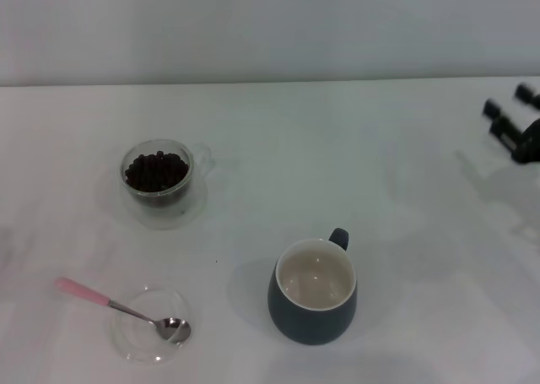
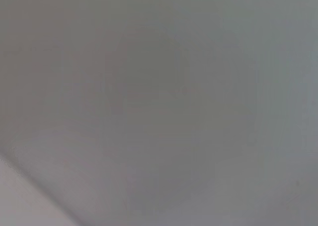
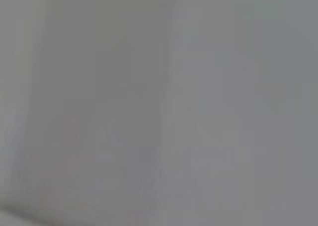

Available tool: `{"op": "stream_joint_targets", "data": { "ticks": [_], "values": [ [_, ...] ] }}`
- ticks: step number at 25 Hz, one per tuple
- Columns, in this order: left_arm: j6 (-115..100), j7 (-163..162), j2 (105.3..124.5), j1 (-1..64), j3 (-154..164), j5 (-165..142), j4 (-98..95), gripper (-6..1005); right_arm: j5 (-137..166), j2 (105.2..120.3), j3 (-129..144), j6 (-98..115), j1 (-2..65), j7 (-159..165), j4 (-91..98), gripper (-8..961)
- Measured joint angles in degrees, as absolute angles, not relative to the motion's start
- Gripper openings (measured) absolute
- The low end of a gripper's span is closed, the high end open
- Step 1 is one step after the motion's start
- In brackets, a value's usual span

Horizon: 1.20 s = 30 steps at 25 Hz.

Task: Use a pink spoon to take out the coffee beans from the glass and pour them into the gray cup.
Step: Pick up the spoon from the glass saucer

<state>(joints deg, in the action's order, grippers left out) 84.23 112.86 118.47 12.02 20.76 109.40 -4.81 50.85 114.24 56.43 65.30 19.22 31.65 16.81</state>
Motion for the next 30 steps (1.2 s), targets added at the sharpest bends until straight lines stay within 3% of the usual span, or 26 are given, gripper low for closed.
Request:
{"op": "stream_joint_targets", "data": {
  "ticks": [2,10,30],
  "values": [
    [83.41,106.21,118.36,11.09,20.76,104.98,-7.09,866,50.73,115.37,51.58,65.33,20.2,23.93,15.76,554],
    [82.6,93.7,116.92,10.03,20.74,92.5,-8.51,865,40.5,115.4,50.36,60.23,25.28,20.17,11.95,556],
    [79.42,91.61,118.51,11.55,20.74,81.56,-7.97,861,39.93,115.4,51.06,59.85,26.57,20.4,11.86,557]
  ]
}}
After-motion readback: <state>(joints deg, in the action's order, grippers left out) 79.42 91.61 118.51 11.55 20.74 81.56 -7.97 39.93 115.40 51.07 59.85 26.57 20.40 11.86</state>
